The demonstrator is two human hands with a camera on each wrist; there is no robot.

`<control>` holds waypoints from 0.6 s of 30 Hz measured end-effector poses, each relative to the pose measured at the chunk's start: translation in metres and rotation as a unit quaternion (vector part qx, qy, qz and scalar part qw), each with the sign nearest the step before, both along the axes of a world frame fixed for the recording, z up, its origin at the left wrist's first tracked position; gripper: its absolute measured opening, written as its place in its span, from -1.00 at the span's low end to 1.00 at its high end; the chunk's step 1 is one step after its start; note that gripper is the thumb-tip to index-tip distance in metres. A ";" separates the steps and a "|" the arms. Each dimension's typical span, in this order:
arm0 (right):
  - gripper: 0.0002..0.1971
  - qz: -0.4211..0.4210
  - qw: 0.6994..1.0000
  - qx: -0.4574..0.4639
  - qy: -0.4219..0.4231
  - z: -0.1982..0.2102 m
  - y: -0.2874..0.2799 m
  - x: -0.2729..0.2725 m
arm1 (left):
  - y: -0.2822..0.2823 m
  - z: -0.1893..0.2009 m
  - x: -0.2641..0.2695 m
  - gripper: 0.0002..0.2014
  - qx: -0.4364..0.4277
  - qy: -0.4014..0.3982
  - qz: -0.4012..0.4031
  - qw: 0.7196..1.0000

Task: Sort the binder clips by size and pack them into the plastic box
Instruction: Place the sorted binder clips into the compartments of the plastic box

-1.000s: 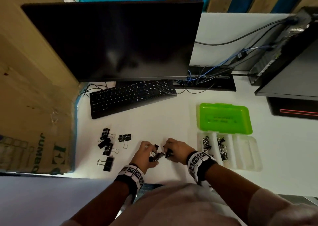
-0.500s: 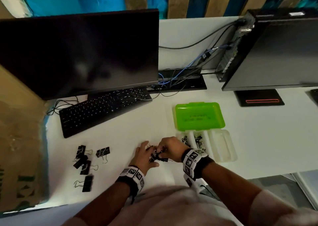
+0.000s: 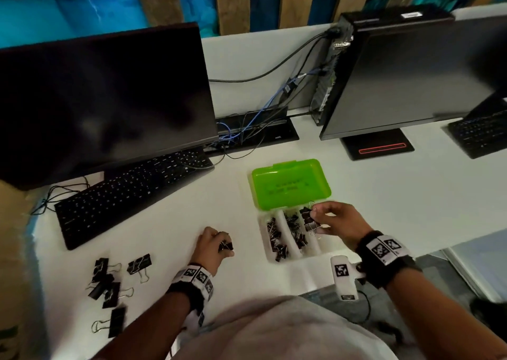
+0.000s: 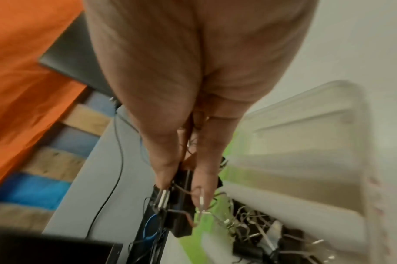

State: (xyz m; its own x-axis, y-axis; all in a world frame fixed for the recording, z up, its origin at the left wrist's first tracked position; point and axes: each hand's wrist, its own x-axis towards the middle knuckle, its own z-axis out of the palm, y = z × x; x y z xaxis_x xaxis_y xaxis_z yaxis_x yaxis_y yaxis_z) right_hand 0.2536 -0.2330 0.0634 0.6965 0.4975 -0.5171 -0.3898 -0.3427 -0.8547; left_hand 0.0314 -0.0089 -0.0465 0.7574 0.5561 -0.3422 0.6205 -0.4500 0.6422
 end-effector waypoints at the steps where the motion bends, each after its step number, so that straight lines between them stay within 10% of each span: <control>1: -0.86 -0.005 1.000 -0.008 0.020 -0.004 -0.008 0.002 | 0.000 0.003 0.004 -0.59 -0.005 -0.004 0.004 1.000; 9: -0.81 -0.099 0.983 0.026 0.153 -0.025 -0.024 0.000 | -0.002 0.042 0.037 -0.72 -0.032 -0.062 0.032 0.997; 18: -0.90 -0.111 0.989 -0.075 0.061 -0.034 -0.028 0.004 | -0.038 0.088 0.109 -0.80 -0.009 -0.158 -0.103 0.982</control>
State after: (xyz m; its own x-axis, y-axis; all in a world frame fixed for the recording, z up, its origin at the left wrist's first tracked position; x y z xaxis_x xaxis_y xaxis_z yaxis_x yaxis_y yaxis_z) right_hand 0.2575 -0.2611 0.0292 0.7080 0.2505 -0.6603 -0.5672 -0.3553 -0.7430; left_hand 0.1405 -0.0465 0.0416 0.9231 0.3762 -0.0804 0.2863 -0.5323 0.7966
